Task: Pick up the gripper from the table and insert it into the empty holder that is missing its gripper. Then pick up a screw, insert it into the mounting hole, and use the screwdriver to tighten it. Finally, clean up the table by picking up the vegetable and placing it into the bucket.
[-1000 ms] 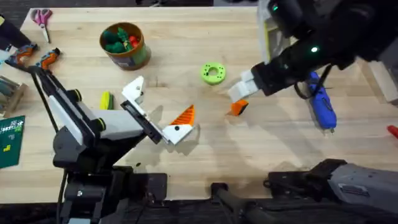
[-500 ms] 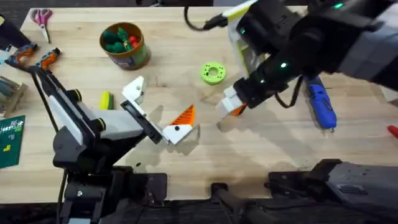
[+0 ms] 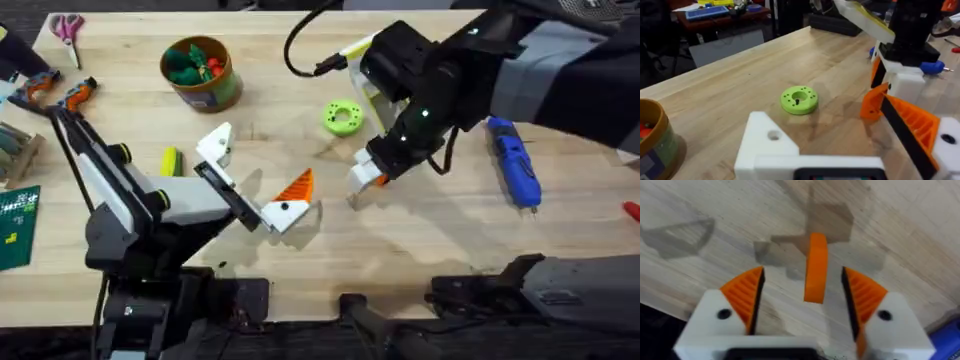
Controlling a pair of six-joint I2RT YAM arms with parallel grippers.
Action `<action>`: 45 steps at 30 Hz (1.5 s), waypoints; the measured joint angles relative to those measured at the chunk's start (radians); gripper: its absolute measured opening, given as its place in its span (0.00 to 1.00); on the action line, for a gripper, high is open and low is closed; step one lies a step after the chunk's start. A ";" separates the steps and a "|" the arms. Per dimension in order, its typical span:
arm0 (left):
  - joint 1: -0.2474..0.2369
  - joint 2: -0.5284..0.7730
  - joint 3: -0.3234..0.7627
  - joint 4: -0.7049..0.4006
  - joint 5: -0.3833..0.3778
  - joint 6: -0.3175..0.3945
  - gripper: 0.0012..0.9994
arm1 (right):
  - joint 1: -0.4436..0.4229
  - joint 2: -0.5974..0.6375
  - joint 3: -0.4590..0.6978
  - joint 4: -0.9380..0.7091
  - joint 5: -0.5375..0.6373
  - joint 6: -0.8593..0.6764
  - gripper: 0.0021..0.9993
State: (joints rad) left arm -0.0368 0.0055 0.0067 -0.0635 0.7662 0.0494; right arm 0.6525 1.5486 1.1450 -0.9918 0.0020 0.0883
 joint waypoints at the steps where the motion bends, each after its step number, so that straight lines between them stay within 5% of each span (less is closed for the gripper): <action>1: 0.000 0.000 0.000 0.000 0.000 0.000 0.99 | 0.000 0.000 0.000 -0.002 0.004 -0.003 0.86; 8: 0.000 0.000 0.000 0.000 0.000 0.000 0.99 | 0.000 0.000 0.000 -0.001 0.027 -0.005 0.03; 19: 0.000 0.000 0.000 0.000 0.000 0.000 0.99 | 0.000 0.000 0.004 0.012 0.032 -0.007 0.01; 25: 0.000 0.000 0.000 -0.003 0.023 0.000 0.99 | -0.006 0.000 0.129 -0.022 -0.012 -0.014 0.01; 30: 0.000 0.000 0.000 -0.007 0.073 0.000 0.99 | -0.068 -0.012 0.248 -0.018 -0.182 -0.023 0.01; 39: 0.000 0.000 0.002 -0.026 0.182 0.002 0.99 | -0.332 0.003 0.267 -0.009 -0.667 -0.055 0.04; 45: 0.000 0.000 0.003 -0.030 0.218 0.003 0.99 | -0.348 0.050 0.243 -0.022 -0.916 -0.178 0.01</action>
State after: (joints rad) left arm -0.0368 0.0055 0.0093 -0.0937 0.9844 0.0525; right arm 0.3050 1.5982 1.3881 -1.0138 -0.9139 -0.0901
